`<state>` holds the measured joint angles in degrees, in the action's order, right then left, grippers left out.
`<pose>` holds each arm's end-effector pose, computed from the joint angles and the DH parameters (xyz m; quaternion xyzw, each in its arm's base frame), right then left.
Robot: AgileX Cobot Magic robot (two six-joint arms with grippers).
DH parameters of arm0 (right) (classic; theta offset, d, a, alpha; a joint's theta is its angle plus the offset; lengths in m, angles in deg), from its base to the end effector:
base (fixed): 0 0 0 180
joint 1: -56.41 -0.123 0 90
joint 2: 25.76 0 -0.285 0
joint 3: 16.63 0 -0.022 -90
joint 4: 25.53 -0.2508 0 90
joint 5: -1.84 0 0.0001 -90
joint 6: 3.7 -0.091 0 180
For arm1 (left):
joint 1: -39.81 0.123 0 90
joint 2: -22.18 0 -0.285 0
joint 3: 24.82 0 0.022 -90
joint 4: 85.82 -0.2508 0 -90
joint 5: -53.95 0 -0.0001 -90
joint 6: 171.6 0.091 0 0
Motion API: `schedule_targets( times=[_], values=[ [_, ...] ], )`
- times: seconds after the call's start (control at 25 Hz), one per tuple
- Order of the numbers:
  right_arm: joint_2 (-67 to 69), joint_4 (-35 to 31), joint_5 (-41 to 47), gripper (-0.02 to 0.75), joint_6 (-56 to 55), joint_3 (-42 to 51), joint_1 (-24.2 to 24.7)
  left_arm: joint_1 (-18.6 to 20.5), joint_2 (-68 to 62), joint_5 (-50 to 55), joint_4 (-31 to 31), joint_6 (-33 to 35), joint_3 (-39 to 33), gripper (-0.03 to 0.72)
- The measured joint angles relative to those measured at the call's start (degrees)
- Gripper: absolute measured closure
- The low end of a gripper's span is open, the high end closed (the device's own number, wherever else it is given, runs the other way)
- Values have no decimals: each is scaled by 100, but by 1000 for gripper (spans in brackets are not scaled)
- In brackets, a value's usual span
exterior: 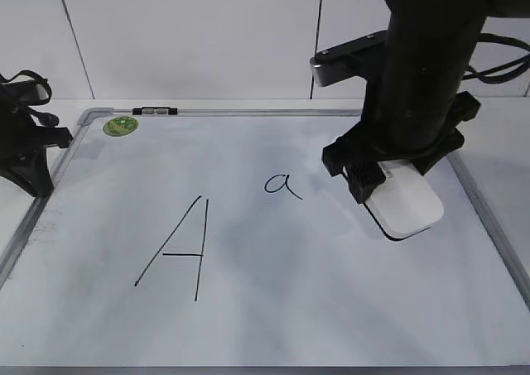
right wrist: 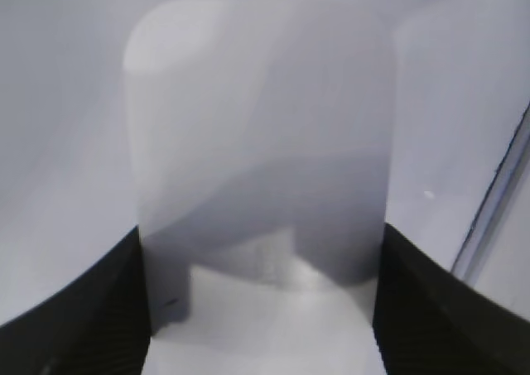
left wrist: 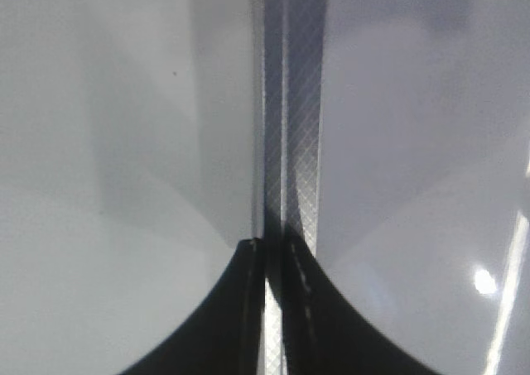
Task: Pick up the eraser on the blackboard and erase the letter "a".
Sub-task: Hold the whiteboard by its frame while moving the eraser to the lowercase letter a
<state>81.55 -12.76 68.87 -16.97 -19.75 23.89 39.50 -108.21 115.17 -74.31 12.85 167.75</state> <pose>0.3031 0.1713 0.2670 -0.2006 0.9710 -0.0675 0.1111 0.4188 -0.0182 0.1529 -0.0062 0.9960 -0.0879 0.0115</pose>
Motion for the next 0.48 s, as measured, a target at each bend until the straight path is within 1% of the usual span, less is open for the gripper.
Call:
schedule_targets(
  times=[0.16,0.48],
  values=[
    [308,0,163,209,82,-361,0,0,0,0,21,0,0,659],
    [1335,-171,285,209,385,-1607,0,0,0,15,44,0,0,659]
  ],
)
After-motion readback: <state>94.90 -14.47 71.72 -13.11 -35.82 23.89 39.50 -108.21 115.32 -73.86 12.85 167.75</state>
